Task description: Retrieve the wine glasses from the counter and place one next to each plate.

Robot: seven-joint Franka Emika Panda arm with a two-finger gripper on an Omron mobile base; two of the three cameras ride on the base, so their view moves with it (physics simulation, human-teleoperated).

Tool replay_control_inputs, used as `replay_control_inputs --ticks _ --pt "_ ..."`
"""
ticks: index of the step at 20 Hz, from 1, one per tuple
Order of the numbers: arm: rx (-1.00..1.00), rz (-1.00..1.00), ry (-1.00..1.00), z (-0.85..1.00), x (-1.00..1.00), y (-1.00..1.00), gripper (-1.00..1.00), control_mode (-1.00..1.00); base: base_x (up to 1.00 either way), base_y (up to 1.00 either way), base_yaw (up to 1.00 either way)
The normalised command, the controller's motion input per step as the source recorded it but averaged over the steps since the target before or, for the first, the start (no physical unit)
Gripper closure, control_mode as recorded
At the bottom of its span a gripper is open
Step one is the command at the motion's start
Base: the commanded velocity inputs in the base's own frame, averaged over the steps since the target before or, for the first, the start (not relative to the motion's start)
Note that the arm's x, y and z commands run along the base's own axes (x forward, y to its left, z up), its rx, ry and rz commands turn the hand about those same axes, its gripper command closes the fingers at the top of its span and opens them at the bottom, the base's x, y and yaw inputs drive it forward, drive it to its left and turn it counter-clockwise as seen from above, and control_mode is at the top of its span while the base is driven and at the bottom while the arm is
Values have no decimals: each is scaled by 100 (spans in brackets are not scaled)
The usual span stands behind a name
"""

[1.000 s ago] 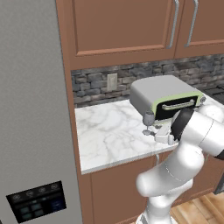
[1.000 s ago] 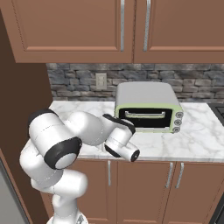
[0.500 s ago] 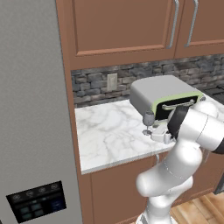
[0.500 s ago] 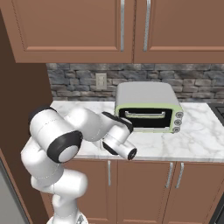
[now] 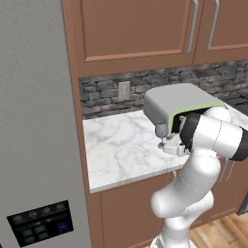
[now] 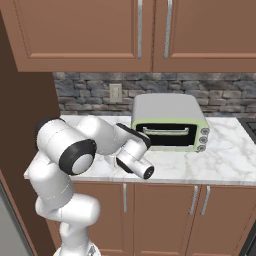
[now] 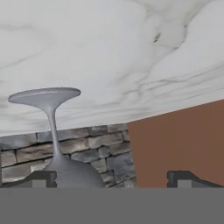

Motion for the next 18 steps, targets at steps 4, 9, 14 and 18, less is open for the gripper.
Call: replay_control_inputs --ticks 4,9,14,18 --pt "0 -3 3 -17 0 -2 -100 -100 0 0 0" --pt "0 -6 2 -16 0 -9 -100 -100 0 0 0" --pt "0 -9 0 -1 8 -1 -100 -100 0 0 0" --pt "0 -9 2 0 24 0 -100 -100 0 0 0"
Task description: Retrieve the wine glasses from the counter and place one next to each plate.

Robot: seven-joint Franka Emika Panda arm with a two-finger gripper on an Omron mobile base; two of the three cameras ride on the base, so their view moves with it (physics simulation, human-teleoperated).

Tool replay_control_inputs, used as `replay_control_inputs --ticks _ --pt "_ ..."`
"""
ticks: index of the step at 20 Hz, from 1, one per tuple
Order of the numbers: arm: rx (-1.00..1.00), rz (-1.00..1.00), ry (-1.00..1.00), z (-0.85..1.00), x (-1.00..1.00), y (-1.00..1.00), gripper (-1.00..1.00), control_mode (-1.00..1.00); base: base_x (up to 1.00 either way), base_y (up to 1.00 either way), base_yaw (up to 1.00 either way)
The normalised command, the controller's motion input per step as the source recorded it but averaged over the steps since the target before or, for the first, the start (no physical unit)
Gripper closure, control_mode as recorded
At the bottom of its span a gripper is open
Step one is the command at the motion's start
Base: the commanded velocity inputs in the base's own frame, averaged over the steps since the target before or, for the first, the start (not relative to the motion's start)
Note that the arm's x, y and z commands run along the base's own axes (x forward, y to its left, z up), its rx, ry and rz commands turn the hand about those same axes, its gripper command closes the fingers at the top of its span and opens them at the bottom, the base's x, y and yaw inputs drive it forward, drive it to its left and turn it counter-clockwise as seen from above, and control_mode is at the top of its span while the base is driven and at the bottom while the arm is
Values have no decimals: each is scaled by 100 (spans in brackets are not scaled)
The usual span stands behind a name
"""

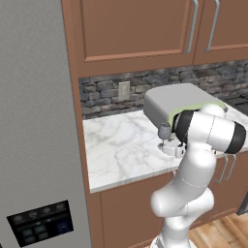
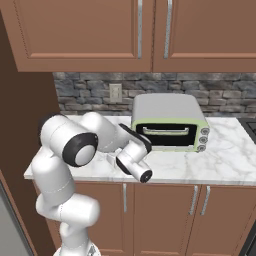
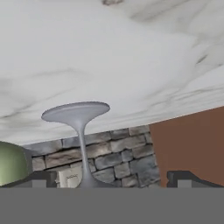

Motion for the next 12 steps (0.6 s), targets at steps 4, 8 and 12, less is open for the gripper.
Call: replay_control_inputs --ticks 4,8,12 --pt "0 -6 0 -3 18 0 -100 -100 0 0 0" --pt "0 -5 4 -11 6 0 -100 -100 0 0 0" --pt "0 -5 5 -15 6 0 -100 -100 0 0 0"
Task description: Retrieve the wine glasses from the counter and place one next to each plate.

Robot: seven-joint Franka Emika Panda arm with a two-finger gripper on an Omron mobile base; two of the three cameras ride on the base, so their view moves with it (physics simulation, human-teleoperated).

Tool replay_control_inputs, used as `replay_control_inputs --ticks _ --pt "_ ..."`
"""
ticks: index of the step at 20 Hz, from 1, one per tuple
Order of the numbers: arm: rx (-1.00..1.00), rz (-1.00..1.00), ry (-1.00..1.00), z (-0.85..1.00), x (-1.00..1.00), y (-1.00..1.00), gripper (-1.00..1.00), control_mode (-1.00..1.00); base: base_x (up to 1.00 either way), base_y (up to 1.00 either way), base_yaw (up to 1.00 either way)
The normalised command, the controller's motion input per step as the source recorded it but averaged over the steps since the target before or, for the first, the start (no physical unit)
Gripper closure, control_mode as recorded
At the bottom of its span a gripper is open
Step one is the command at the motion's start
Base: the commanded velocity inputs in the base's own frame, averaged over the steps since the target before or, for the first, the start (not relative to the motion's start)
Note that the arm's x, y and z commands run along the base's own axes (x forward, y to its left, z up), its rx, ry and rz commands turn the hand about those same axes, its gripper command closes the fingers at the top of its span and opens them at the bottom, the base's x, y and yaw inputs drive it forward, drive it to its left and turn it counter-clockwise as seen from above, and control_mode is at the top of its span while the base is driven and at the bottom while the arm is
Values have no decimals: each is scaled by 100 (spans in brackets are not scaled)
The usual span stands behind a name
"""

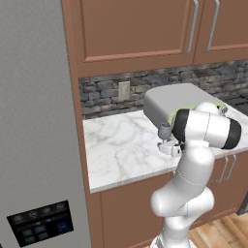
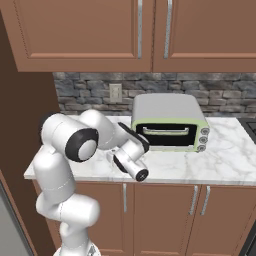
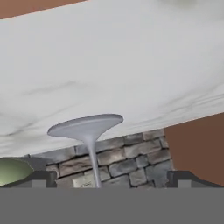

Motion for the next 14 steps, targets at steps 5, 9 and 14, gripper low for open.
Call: replay_control_inputs --ticks 5,9,14 --pt "0 -4 4 -4 22 0 -100 -100 0 0 0" --pt "0 -3 1 -1 23 0 -100 -100 0 0 0" --pt "0 -3 1 -8 24 0 100 -100 0 0 0"
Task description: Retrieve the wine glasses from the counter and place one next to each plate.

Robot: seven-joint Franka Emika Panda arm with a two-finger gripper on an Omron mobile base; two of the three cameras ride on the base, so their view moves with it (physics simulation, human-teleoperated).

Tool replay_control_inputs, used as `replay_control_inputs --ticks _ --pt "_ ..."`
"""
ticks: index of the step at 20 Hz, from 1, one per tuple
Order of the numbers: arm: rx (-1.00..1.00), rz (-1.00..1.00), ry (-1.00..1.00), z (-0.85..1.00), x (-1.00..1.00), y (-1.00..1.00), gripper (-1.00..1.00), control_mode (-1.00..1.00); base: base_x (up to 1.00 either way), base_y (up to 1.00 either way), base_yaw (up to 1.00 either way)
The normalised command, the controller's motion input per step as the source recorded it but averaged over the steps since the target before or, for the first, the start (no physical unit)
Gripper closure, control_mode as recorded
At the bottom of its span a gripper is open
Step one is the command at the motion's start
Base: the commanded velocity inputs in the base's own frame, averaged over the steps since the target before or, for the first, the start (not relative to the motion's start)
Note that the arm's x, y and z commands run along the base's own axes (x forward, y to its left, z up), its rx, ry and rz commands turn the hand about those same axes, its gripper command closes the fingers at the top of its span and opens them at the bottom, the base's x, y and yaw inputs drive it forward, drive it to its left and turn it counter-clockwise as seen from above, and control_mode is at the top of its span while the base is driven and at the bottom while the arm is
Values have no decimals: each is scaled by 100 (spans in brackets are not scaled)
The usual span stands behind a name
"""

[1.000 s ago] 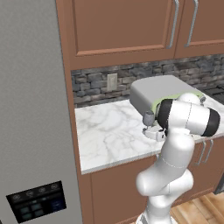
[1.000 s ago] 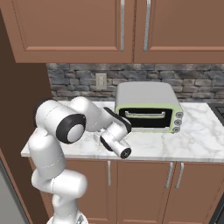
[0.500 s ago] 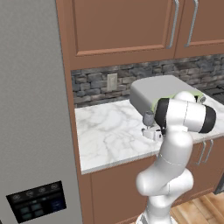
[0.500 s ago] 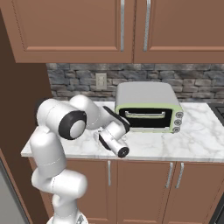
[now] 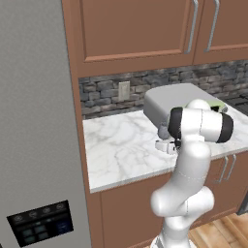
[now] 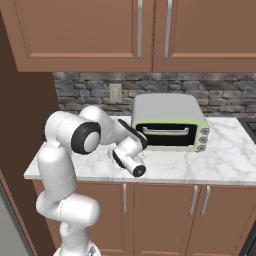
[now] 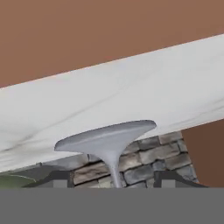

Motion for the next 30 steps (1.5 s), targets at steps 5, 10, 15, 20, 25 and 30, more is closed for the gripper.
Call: replay_control_inputs --ticks 5,10,15,20,25,30 --pt "0 -2 1 -7 21 0 100 -100 0 0 0" --pt "0 -1 0 0 9 0 100 -100 0 0 0" --pt "1 0 -11 16 -17 0 100 -100 0 0 0" --pt "8 5 -19 97 -65 -7 100 -100 0 0 0" --pt "7 13 -7 100 -58 -32 100 -100 0 0 0" --pt "2 22 -8 100 -50 -73 100 -100 0 0 0"
